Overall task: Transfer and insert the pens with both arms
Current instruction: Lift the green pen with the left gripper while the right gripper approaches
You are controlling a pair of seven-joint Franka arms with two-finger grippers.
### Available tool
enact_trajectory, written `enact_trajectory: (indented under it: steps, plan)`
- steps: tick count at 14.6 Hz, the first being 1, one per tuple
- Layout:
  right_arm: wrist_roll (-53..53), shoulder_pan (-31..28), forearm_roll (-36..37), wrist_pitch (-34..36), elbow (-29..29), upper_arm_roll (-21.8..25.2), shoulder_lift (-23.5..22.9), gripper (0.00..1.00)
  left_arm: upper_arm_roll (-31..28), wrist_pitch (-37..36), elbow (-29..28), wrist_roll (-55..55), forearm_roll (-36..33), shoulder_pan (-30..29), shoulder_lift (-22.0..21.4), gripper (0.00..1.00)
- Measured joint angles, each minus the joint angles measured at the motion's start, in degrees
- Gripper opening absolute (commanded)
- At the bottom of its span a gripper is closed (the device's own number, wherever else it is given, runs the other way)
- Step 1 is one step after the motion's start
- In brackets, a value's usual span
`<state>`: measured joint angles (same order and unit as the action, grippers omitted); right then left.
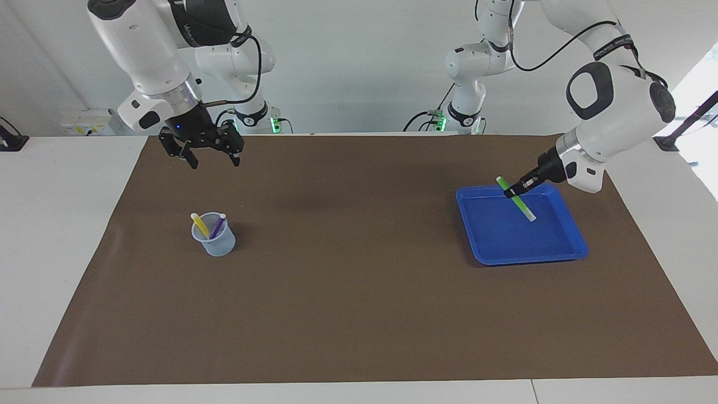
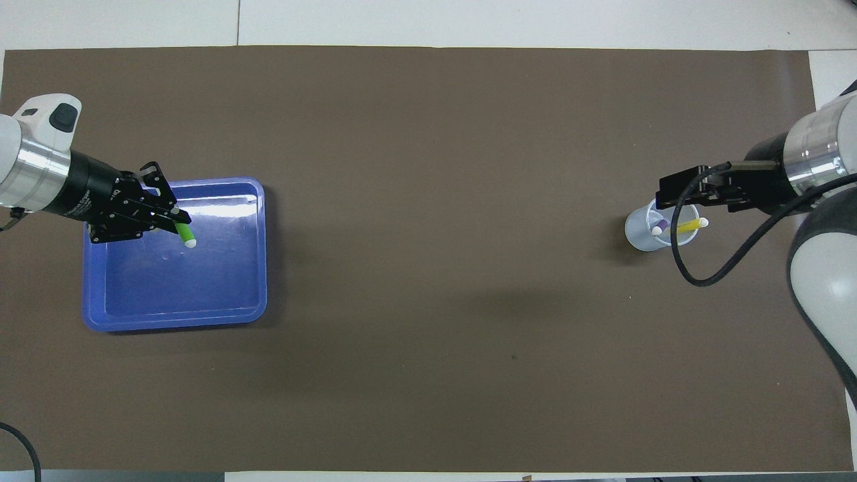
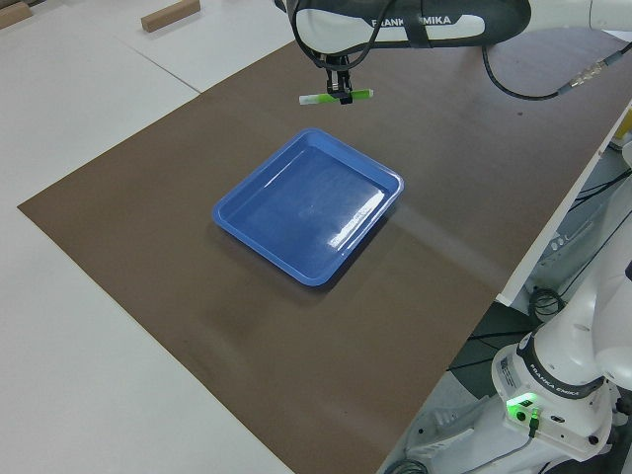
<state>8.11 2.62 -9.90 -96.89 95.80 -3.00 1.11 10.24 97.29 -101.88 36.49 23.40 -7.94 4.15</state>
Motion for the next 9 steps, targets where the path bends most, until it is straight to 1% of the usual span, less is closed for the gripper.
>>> enact_trajectory:
  steps: [3, 6, 9]
  plan:
    - [3.96, 0.02, -6.25, -3.83, 0.03, -2.25, -0.01, 1.0, 0.38, -0.38, 0.0, 14.71, 8.98, 0.19, -2.51, 0.0]
    - [10.0, 0.05, -12.68, -8.23, 0.11, -6.1, -0.08, 1.0, 0.72, -0.39, -0.01, 27.74, 16.78, 0.27, -3.87, 0.0]
    - [14.66, 0.1, -18.22, -13.22, 0.15, -10.8, -0.27, 1.0, 0.85, 0.19, -0.39, 37.51, 23.21, 1.76, -5.25, 0.0]
